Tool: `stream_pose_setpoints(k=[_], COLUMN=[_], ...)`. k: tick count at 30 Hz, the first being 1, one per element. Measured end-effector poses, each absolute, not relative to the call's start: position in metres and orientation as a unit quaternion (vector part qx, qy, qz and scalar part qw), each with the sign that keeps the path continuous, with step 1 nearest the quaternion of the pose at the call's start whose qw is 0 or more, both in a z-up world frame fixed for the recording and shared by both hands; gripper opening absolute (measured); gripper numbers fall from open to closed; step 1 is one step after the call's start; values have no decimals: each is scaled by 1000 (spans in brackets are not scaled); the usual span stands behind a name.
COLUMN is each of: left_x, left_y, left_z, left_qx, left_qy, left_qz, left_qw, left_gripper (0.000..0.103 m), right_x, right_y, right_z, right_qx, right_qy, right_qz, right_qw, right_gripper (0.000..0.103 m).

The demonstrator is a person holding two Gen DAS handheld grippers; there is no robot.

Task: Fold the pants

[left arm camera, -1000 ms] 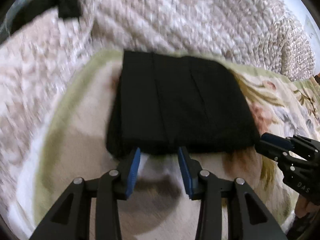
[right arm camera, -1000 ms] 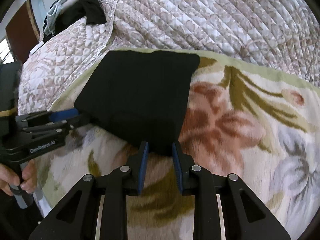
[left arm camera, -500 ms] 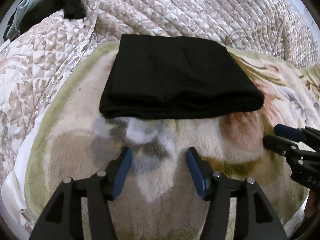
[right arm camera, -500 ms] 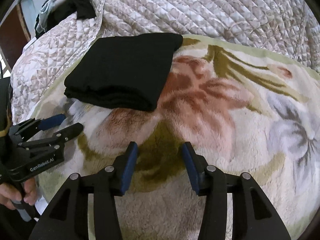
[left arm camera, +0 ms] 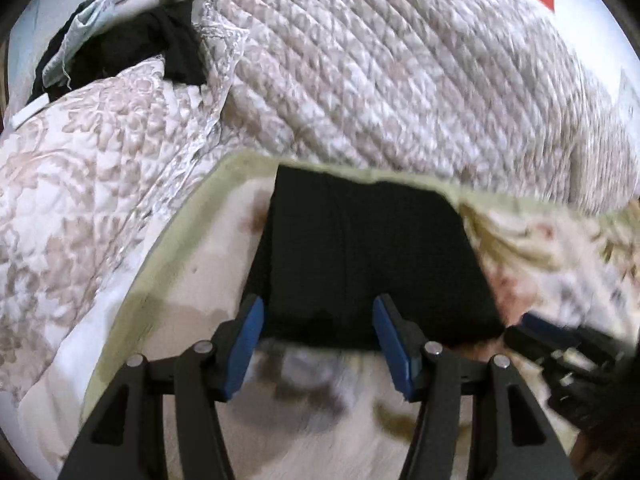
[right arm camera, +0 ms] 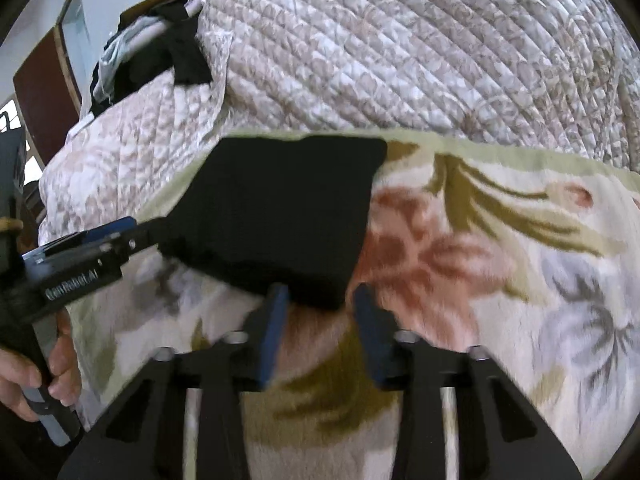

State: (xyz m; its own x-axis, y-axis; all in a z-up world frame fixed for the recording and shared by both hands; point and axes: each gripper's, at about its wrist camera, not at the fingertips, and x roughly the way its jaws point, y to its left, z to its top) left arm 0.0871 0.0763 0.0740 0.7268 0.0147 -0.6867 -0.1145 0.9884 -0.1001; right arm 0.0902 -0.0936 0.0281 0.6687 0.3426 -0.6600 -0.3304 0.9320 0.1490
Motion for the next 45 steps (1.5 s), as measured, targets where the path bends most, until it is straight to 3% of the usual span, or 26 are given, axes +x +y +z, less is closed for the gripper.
stream_pose_setpoints(k=[6, 19, 26, 45], left_x=[111, 81, 77, 82], left_y=[73, 55, 54, 52], left_z=[42, 15, 12, 11], left_qx=[-73, -32, -18, -10], left_qy=[442, 473, 466, 473], left_qz=[42, 31, 22, 27], left_qw=[893, 880, 885, 880], left_gripper=[59, 60, 63, 69], right_x=[103, 82, 92, 89], right_y=[-82, -90, -98, -93], right_z=[6, 7, -11, -12], right_qx=[-18, -20, -3, -19], right_qy=[392, 407, 435, 435], right_qz=[186, 189, 171, 169], right_qw=[901, 893, 884, 884], right_gripper=[26, 29, 52, 56])
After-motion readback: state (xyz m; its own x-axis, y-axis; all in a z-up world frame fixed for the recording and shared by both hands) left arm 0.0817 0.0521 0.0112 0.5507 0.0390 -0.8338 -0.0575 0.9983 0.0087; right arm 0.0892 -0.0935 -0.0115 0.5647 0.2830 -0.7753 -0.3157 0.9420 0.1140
